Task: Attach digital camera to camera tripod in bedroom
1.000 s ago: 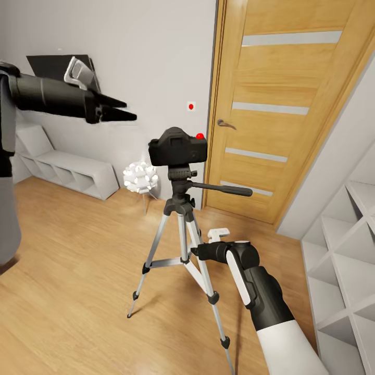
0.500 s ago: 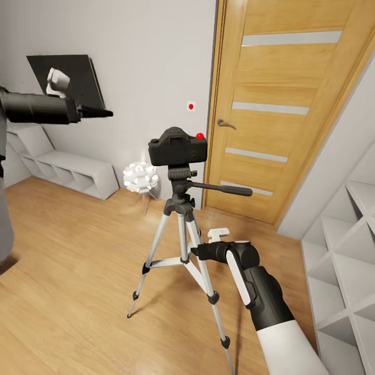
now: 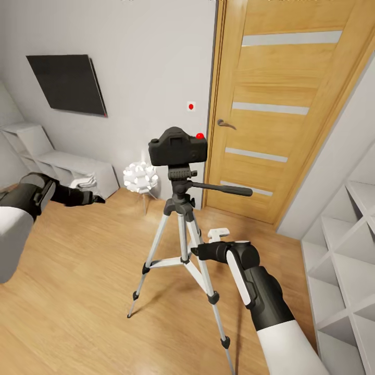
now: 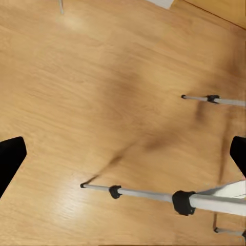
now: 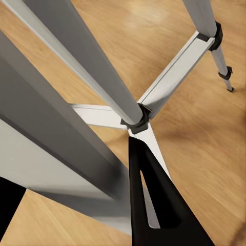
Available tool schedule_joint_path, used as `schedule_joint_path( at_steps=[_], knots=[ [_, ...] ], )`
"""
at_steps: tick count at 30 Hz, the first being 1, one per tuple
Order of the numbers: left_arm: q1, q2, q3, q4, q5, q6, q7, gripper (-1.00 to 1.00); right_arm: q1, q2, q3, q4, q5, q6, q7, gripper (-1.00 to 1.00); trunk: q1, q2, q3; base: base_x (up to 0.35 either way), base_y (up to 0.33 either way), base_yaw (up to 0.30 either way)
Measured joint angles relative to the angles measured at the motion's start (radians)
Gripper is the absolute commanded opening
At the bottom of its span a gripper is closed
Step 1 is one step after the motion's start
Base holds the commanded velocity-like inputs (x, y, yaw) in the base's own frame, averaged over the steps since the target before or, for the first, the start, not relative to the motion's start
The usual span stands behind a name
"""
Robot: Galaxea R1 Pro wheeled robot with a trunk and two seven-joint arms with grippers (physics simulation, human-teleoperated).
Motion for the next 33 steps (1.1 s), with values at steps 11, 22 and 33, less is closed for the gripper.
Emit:
schedule_joint_path(
  at_steps=[11,22,33],
  knots=[
    [0.028,-0.001,0.004,0.365,0.286,-0.505,0.251,1.0,0.0,0.0,-0.001,0.001,0.0,0.001,0.001,-1.0,0.0,0.0,0.0,0.0,0.0,0.0],
    [0.099,-0.023,0.005,0.398,0.375,-0.548,0.257,1.0,0.0,0.005,-0.005,0.004,0.006,-0.005,-0.001,-1.0,0.0,0.0,0.0,0.0,0.0,0.0],
    [0.163,-0.019,0.005,0.399,0.393,-0.486,0.253,1.0,0.0,-0.001,-0.001,0.004,-0.002,-0.005,-0.001,-1.0,0.0,0.0,0.0,0.0,0.0,0.0]
  ],
)
